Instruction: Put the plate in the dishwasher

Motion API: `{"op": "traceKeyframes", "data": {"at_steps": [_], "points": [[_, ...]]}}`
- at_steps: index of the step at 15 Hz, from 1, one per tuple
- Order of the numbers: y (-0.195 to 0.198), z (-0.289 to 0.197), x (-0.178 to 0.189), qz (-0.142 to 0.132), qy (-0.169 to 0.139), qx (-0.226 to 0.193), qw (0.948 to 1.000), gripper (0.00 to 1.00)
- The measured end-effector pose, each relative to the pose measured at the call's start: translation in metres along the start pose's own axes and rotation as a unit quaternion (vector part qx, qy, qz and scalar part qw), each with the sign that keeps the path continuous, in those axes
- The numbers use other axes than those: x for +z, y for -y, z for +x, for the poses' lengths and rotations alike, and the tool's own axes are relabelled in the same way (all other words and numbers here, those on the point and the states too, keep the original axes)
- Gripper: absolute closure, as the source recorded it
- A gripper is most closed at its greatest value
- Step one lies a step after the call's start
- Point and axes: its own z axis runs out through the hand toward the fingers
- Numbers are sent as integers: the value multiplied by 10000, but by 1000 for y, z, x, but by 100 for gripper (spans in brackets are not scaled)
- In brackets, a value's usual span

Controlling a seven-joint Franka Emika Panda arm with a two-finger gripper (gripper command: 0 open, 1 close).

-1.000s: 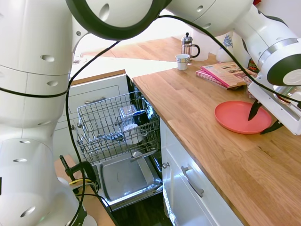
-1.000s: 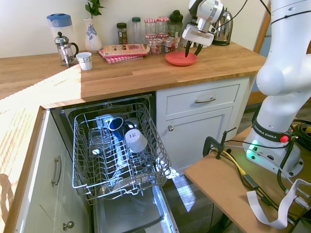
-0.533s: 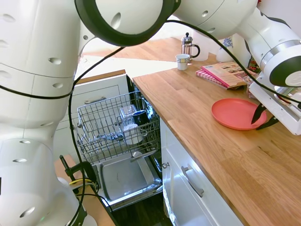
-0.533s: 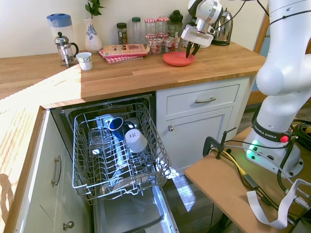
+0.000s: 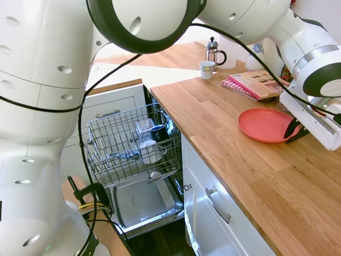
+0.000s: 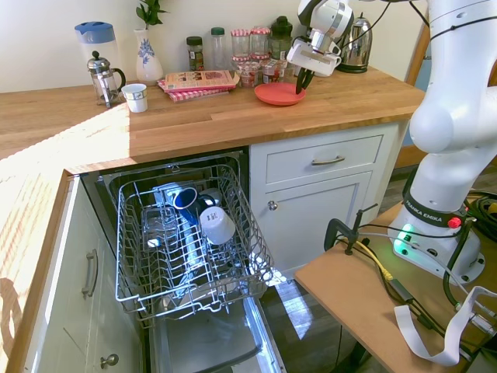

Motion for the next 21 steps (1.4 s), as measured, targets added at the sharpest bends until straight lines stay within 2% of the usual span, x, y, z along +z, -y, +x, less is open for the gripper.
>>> {"op": "traceKeyframes", "data": {"at_steps": [3, 6, 8, 10, 12, 13, 14, 16, 18, 19, 21], "points": [[14, -14, -11, -139, -136, -284, 9994, 100], [40, -55, -72, -376, -491, -839, 9946, 100], [68, -112, -125, -649, -924, -1327, 9847, 100], [109, -195, -149, -939, -1361, -1854, 9686, 100], [147, -298, -126, -1286, -1724, -2405, 9465, 100], [157, -352, -102, -1484, -1880, -2683, 9331, 100], [160, -408, -71, -1676, -2022, -2956, 9185, 100], [141, -524, -11, -1962, -2300, -3489, 8871, 100], [99, -649, 43, -2037, -2643, -4039, 8518, 100], [73, -706, 65, -2007, -2865, -4314, 8316, 100], [19, -798, 124, -1887, -3370, -4851, 7845, 100]]}}
